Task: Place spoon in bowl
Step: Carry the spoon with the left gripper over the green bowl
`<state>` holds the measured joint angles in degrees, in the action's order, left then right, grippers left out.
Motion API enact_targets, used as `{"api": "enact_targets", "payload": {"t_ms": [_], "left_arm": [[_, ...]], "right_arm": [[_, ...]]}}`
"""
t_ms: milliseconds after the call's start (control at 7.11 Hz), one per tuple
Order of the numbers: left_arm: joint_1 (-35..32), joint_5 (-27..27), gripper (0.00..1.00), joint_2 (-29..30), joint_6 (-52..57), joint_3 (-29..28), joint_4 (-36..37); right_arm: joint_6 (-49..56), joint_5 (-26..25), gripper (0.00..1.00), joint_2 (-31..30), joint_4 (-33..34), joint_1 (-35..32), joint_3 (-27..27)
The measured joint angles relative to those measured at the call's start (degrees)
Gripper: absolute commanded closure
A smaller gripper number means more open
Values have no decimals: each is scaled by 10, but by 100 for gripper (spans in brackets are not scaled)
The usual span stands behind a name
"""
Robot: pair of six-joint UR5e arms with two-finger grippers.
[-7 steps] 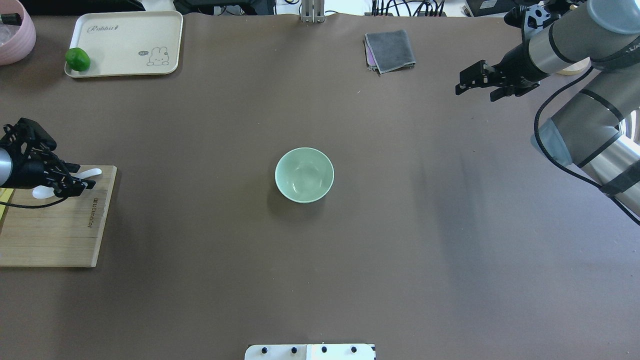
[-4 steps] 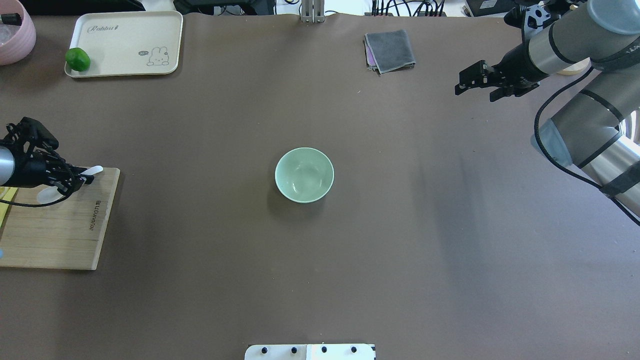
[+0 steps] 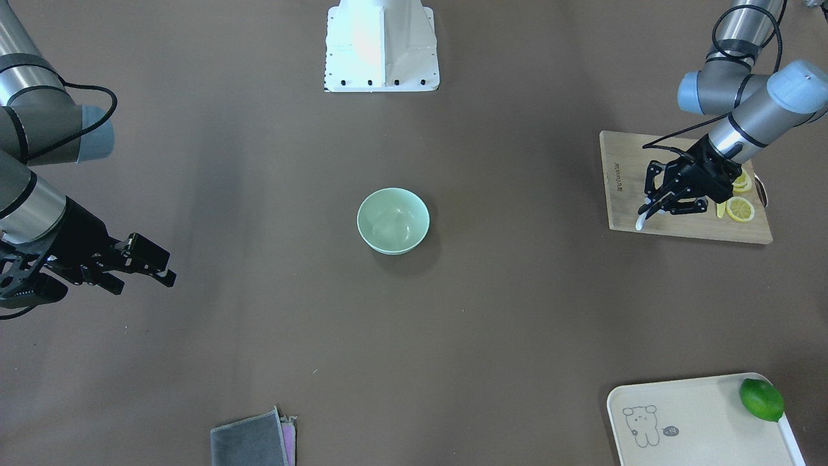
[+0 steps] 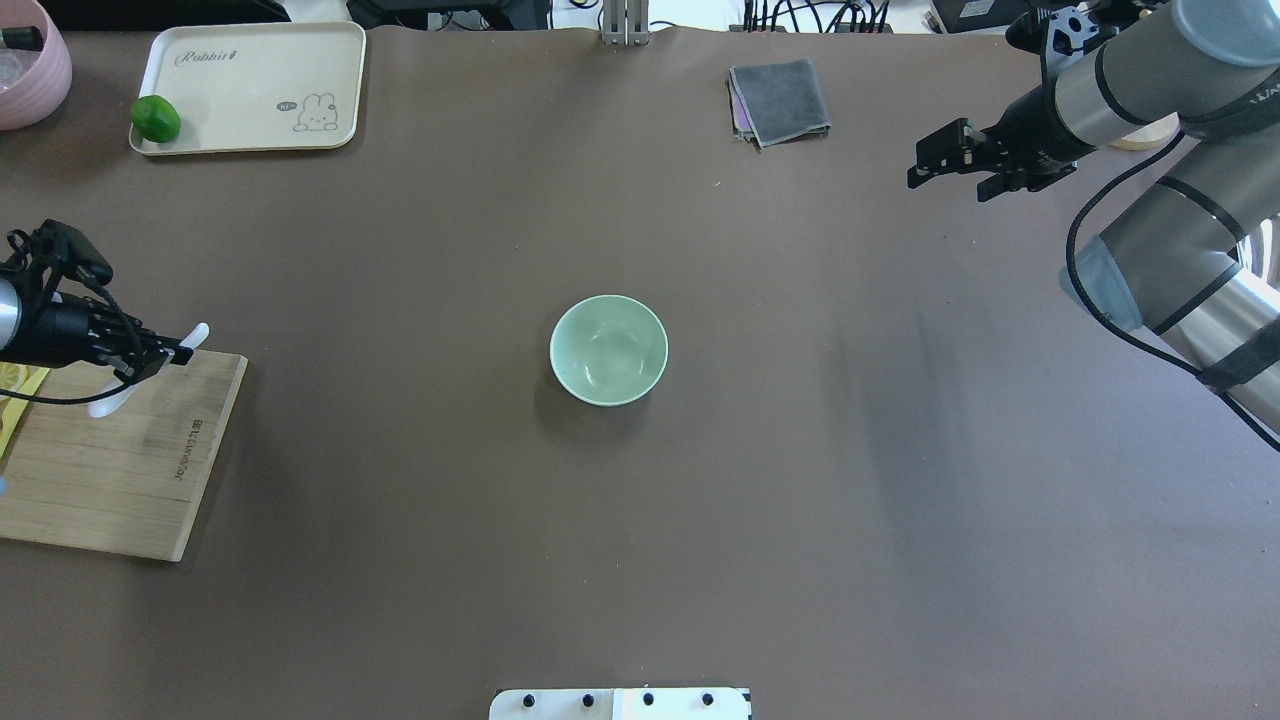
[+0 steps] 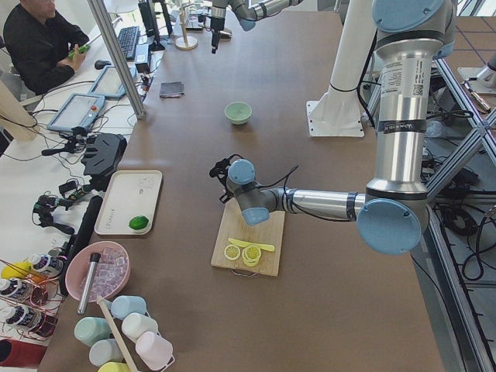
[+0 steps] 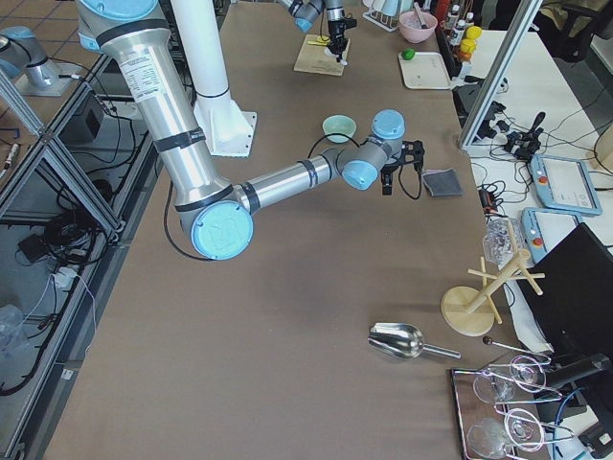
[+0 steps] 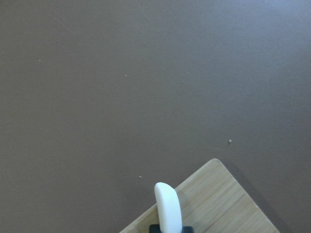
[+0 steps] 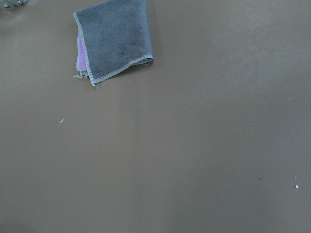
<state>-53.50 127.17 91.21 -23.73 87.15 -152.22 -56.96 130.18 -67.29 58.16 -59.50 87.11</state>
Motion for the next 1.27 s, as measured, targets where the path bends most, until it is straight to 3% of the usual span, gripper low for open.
{"api": "enact_targets", "payload": {"t_ms": [562, 703, 1125, 1266], "left_arm": [[4, 3, 100, 206, -192, 23, 148], [29, -19, 100, 254, -252, 21, 172], [164, -220, 100, 372, -500, -2, 183], [184, -254, 100, 389, -532, -17, 178]], "right_arm": [[-1, 1, 0, -2, 0, 0, 1], [-1, 1, 0, -2, 0, 0, 1], [4, 2, 0, -2, 3, 0, 0], [5, 1, 0, -2, 4, 0, -2]]}}
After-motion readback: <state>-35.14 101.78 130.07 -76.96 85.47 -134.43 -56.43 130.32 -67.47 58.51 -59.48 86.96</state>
